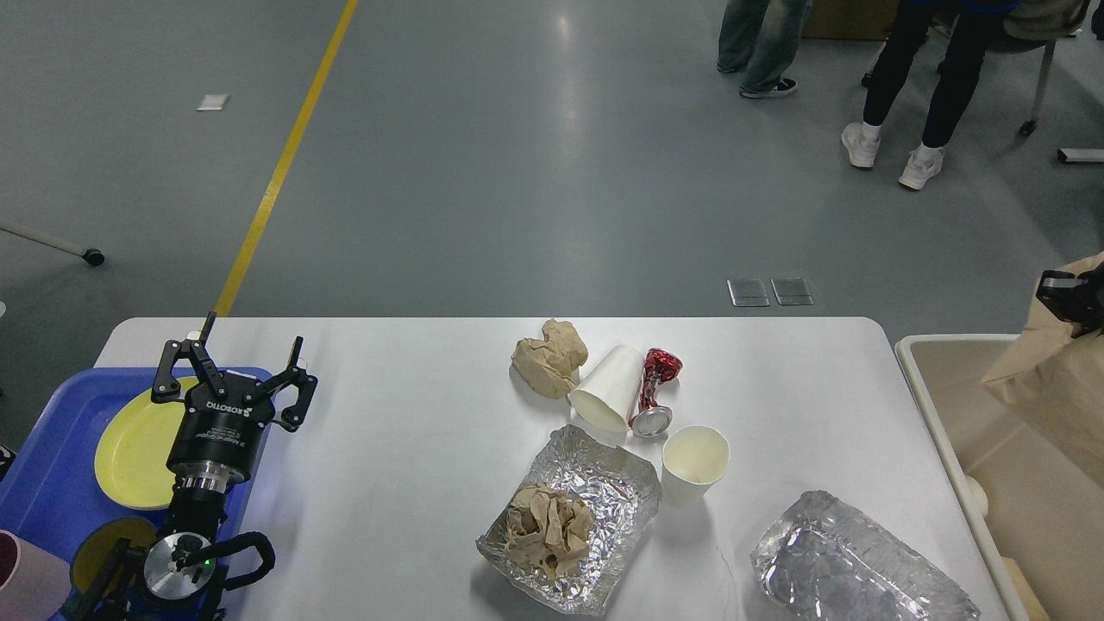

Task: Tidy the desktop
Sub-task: 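Release the paper bag into the bin with the right gripper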

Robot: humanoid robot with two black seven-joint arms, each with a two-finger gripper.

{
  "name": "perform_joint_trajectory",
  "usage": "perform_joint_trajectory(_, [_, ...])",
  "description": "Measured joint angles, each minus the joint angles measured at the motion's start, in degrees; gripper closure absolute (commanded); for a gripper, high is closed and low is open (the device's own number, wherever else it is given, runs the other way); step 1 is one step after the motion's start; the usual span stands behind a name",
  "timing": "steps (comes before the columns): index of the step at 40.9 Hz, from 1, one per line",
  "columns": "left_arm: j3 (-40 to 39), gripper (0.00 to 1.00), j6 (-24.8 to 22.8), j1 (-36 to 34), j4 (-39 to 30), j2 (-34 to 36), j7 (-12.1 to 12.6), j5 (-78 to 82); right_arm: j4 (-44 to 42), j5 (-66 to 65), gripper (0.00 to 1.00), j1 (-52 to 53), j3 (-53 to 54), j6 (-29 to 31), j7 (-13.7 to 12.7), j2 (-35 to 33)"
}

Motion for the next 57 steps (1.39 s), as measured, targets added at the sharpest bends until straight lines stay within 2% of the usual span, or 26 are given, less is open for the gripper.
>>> perform_joint_trajectory(2, [0.0,0.04,0.0,0.0,0.0,0.0,0.0,0.0,-1.7,0.0,1.00,-1.8,0.6,-0.1,0.0,-0.4])
perform_joint_trajectory(4, [-0.1,0.04,0.0,0.0,0.0,0.1,0.0,0.0,-7.0,0.3,1.00,-2.2,7.8,-4.6,-0.2,-0.3])
perform_joint_trajectory(5, [0.0,0.04,0.0,0.0,0.0,0.1,0.0,0.0,-11.3,0.5,1.00,-2.2,12.6,-7.3,-0.1,0.5])
perform_joint_trajectory(6, [0.0,0.04,0.0,-0.1,-0.1,-0.1,0.1,0.0,-21.8,0.8,1.00,-2.7,23.5,-11.7,-0.1,1.7])
perform_joint_trajectory(7, [0.0,0.04,0.0,0.0,-0.1,0.0,0.1,0.0,-26.5,0.9,1.00,-3.2,27.4,-12.9,-0.1,1.8])
perform_joint_trajectory(10, [0.0,0.04,0.0,0.0,0.0,0.0,0.1,0.0,-41.7,0.9,1.00,-5.8,32.3,-14.7,-0.2,2.1])
perform_joint_trajectory(12, [0.0,0.04,0.0,0.0,0.0,0.1,0.1,0.0,-46.6,0.8,1.00,-8.0,33.3,-15.2,-0.3,2.1])
perform_joint_trajectory(26, [0.0,0.04,0.0,0.0,0.0,0.0,0.1,0.1,-48.9,1.2,1.00,-41.8,34.1,-16.7,-0.4,1.4])
perform_joint_trajectory(32, [0.0,0.04,0.0,0.0,0.0,0.0,0.1,0.1,-48.6,1.2,1.00,-50.5,34.3,-16.8,-0.9,1.4])
perform_joint_trajectory(57, [0.0,0.04,0.0,0.0,0.0,0.0,0.0,0.1,-49.7,0.5,1.00,-59.9,32.9,-18.5,-2.1,2.6])
